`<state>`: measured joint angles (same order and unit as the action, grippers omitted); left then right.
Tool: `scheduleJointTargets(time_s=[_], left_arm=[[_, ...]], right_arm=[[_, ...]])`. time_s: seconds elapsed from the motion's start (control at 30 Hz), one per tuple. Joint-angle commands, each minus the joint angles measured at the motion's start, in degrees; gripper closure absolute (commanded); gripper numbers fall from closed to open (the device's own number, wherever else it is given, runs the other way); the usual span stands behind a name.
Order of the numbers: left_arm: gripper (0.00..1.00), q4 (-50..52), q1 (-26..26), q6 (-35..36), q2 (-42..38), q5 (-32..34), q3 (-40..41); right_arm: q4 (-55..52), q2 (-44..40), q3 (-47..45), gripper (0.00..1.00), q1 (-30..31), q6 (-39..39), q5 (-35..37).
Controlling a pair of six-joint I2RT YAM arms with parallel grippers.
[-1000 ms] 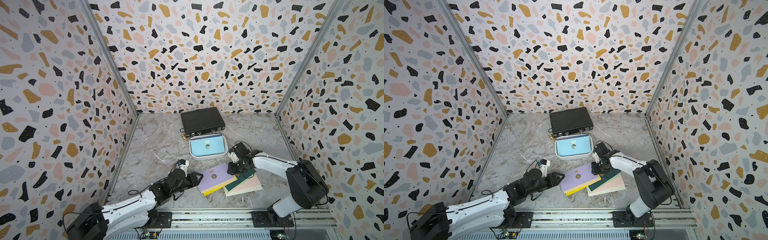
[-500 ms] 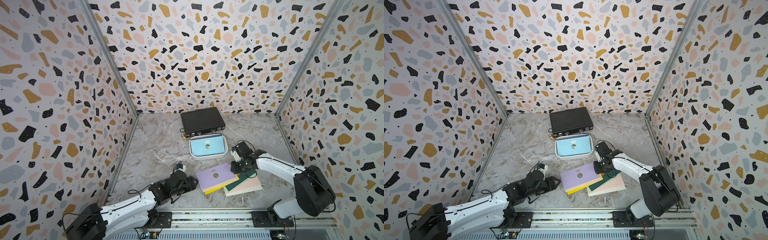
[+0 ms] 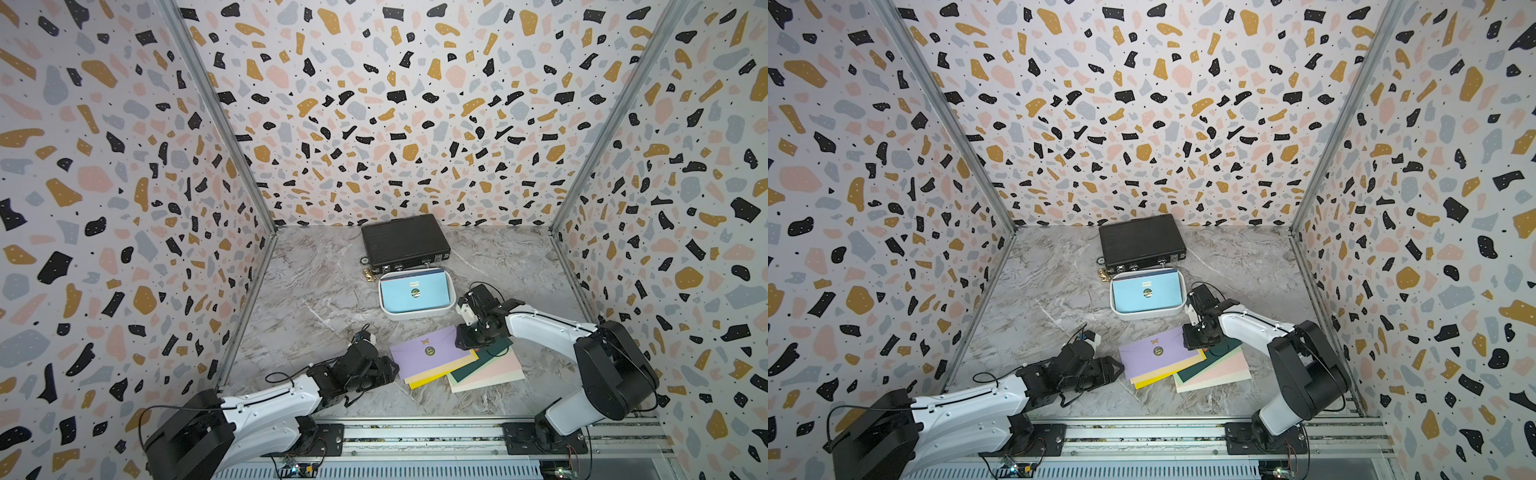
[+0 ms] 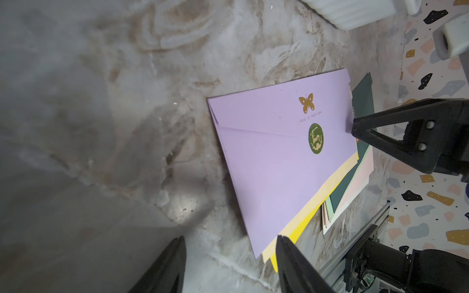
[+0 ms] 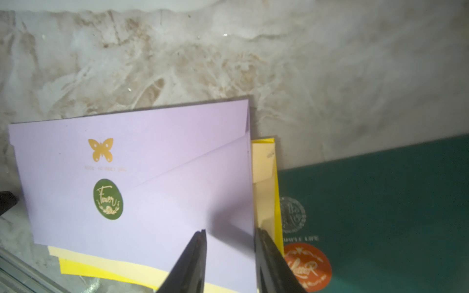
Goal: Put the sealed envelopes into the storage box
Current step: Pick up the envelope from the center of the board.
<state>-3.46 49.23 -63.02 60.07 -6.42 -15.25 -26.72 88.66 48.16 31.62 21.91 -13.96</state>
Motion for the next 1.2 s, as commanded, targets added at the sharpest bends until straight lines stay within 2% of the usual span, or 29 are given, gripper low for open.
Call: scheduleJointTargets(time_s=[0.0, 0.4, 0.8, 1.13, 1.17], left_arm=[[0.4, -3.74, -0.18, 0.53, 0.95, -0.75, 0.89], [0.4, -9.7, -0.14, 0.53, 5.62, -1.43, 0.55], [0.47, -16.92, -0.34, 2.32, 5.18, 0.39, -0.44], [0.73, -9.27, -1.21, 6.76, -1.83, 2.61, -2.84], [0.79, -7.3, -1.37, 7.55, -2.65, 2.71, -3.5]], right_arm=[[0.65, 0.28, 0.22, 0.62, 0.42, 1.19, -1.87], [2.36, 1.61, -0.32, 0.63, 1.25, 2.43, -4.83], [3.69, 0.92, -0.97, 0.63, 1.34, 3.15, -7.06], [3.66, -0.52, -0.45, 0.63, 1.35, 1.88, -8.5], [3.3, -0.88, -0.16, 0.63, 1.34, 1.21, -8.5]])
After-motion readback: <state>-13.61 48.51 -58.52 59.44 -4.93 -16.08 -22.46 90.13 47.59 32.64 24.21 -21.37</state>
